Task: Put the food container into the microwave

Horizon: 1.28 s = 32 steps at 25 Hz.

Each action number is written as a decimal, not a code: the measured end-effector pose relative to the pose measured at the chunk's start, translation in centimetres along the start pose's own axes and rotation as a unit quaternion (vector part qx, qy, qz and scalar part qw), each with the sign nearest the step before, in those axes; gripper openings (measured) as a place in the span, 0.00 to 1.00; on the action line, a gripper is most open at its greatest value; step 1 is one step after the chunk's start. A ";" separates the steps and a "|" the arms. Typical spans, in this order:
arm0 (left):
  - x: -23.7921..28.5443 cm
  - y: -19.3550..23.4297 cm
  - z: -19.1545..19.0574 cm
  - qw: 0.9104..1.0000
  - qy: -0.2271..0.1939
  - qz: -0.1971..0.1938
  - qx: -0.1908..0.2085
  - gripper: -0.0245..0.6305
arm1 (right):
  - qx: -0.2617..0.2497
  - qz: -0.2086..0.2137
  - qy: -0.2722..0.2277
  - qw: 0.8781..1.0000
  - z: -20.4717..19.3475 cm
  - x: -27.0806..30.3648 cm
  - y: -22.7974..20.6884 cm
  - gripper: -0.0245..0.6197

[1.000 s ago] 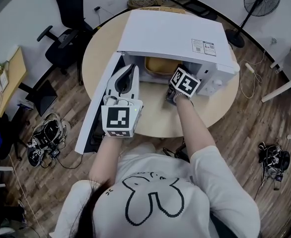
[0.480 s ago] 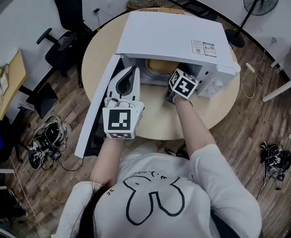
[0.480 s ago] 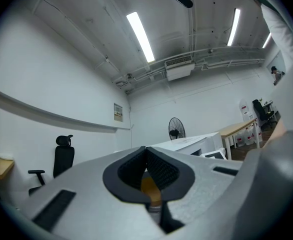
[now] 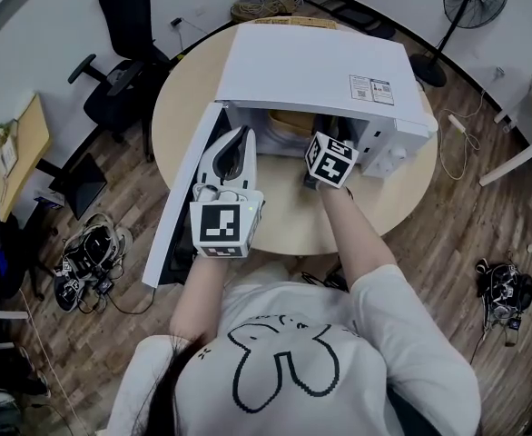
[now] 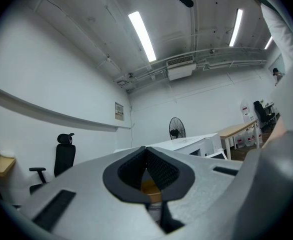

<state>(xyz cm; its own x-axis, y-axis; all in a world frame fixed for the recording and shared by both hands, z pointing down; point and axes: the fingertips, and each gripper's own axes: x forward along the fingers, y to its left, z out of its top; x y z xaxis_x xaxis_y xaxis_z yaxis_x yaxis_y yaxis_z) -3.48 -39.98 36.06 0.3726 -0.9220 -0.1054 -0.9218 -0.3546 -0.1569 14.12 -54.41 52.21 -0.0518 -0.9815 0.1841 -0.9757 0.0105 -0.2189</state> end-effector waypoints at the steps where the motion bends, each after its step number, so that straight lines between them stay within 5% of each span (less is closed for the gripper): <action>1: -0.1 0.1 0.1 1.000 0.001 0.001 -0.002 0.05 | -0.003 0.000 0.000 1.000 0.1 -0.2 0.0 0.37; 16: -1.5 -0.2 3.3 1.000 0.013 -0.008 -0.016 0.05 | -0.021 0.028 0.045 0.998 1.0 -4.4 1.2 0.37; 32: -1.4 -0.9 5.7 1.000 0.001 -0.010 -0.019 0.05 | -0.102 0.122 0.087 0.983 3.4 -7.8 2.0 0.37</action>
<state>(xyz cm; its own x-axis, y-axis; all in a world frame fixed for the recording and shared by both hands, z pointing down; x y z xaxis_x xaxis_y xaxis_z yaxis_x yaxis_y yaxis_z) -2.54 -37.51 30.77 0.3911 -0.9148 -0.1010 -0.9175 -0.3789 -0.1206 13.30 -47.42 47.13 -0.3086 -0.8976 0.3148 -0.9510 0.2975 -0.0841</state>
